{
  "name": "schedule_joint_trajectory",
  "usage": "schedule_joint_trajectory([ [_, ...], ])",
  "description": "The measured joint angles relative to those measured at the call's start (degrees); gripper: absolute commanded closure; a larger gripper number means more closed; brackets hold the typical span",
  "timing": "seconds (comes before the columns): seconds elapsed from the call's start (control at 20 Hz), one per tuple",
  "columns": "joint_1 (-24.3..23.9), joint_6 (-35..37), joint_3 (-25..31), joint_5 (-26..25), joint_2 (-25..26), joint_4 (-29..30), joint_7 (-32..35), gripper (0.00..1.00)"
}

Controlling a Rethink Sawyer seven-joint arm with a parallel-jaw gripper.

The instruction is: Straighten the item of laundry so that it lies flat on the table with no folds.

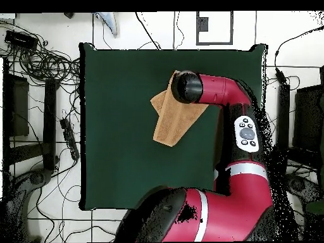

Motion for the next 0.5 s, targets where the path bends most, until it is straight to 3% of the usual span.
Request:
schedule_joint_trajectory([
  [0.5, 1.47, -2.86, 0.00, 0.17, 0.67, 0.85, 0.00, 0.00],
])
